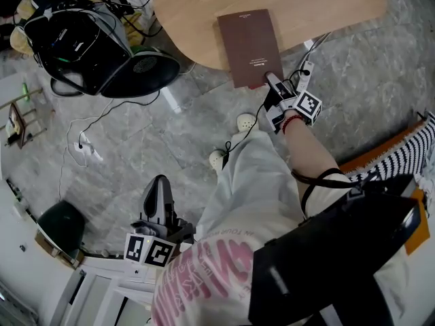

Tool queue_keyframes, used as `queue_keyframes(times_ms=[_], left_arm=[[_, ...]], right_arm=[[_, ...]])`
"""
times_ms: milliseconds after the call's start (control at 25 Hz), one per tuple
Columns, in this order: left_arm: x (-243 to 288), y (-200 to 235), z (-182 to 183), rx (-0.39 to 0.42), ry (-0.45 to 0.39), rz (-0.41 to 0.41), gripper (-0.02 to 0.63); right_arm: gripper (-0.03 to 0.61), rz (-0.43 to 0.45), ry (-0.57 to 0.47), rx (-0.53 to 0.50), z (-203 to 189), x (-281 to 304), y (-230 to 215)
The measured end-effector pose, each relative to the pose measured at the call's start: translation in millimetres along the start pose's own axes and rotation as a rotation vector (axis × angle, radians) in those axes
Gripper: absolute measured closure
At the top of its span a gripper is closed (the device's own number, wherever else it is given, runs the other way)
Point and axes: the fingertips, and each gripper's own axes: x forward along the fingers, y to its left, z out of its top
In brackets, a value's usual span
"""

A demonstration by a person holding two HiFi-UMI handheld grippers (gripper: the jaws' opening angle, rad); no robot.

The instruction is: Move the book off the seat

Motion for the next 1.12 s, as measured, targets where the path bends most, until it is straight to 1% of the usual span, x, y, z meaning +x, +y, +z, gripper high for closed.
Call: queue_keyframes(times_ms=[120, 200, 480, 560, 640, 720, 760, 960, 1040, 1120], left_arm=[[-1, 2, -1, -0.006, -0.001, 0.007, 0.606], [-3, 4, -1, -0.011, -0.003, 0.011, 0.606], [-9, 6, -5, -0.014, -0.015, 0.024, 0.606], [-10, 7, -7, -0.019, -0.018, 0.029, 0.606], [-11, 7, -8, -0.021, -0.021, 0.029, 0.606], [-11, 6, -8, -0.021, -0.024, 0.024, 0.606], [-11, 5, -8, -0.021, -0.025, 0.022, 0.606], [-11, 6, -6, -0.018, -0.030, 0.007, 0.606], [-9, 5, -5, -0.013, -0.035, -0.009, 0.606], [-7, 3, -5, -0.001, -0.041, -0.032, 0.606]], right_arm=[[0.391, -0.062, 0.008, 0.016, -1, 7, -6], [0.388, -0.081, 0.015, 0.024, -3, 11, -7], [0.383, -0.084, 0.037, 0.025, -2, 16, -11], [0.382, -0.093, 0.036, 0.008, -1, 16, -11], [0.364, -0.128, 0.036, -0.034, 1, 14, -14], [0.293, -0.184, 0.035, -0.086, 3, 10, -20], [0.271, -0.207, 0.034, -0.107, 4, 9, -22], [0.267, -0.271, 0.010, -0.158, 8, 7, -23], [0.267, -0.293, -0.022, -0.164, 11, 3, -23], [0.267, -0.296, -0.066, -0.150, 15, -4, -23]])
